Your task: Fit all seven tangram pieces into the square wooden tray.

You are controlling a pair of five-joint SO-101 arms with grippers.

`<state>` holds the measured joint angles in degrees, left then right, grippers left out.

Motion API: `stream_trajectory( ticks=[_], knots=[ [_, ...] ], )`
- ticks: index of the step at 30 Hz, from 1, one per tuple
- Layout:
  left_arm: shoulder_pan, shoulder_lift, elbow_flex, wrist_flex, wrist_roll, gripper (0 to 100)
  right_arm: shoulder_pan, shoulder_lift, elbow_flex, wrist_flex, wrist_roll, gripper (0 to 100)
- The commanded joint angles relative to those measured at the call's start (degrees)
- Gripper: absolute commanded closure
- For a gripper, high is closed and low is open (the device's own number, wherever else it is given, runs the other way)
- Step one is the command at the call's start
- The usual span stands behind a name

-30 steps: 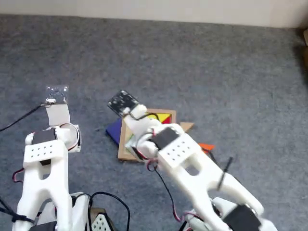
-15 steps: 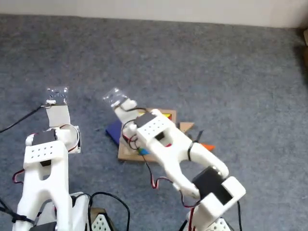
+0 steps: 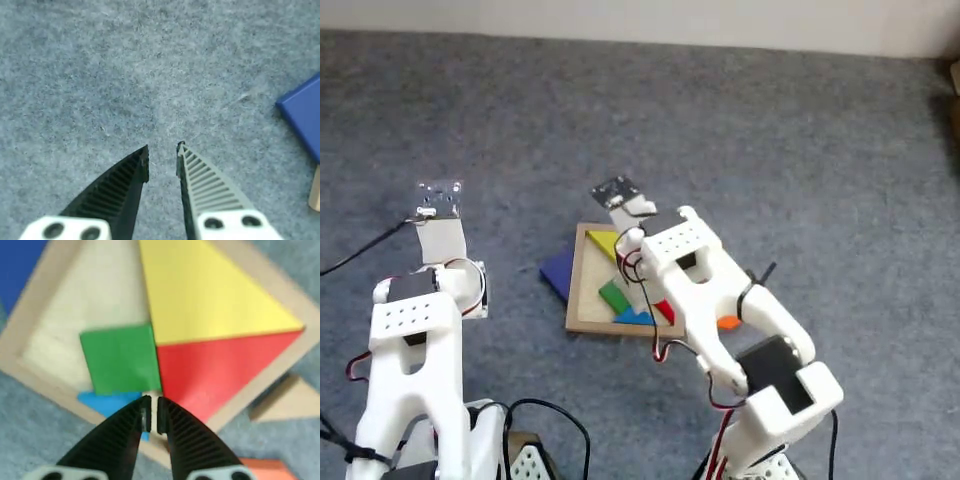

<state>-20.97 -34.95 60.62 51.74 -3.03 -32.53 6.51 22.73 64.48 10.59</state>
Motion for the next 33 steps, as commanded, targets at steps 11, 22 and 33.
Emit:
stream_trajectory(
  ticks=[11,22,33],
  knots=[
    [-0.92,-1.27,-0.13,-0.79,0.35,89,11.91,-20.44,-3.21,8.31,0.18,90.1],
    [-0.92,-1.27,-0.13,-0.79,0.35,89,15.43,-16.66,2.95,13.49,17.93,70.4],
    [-0.92,-1.27,-0.13,-0.79,0.35,89,17.71,-1.45,2.77,13.23,27.16,70.3]
  ],
)
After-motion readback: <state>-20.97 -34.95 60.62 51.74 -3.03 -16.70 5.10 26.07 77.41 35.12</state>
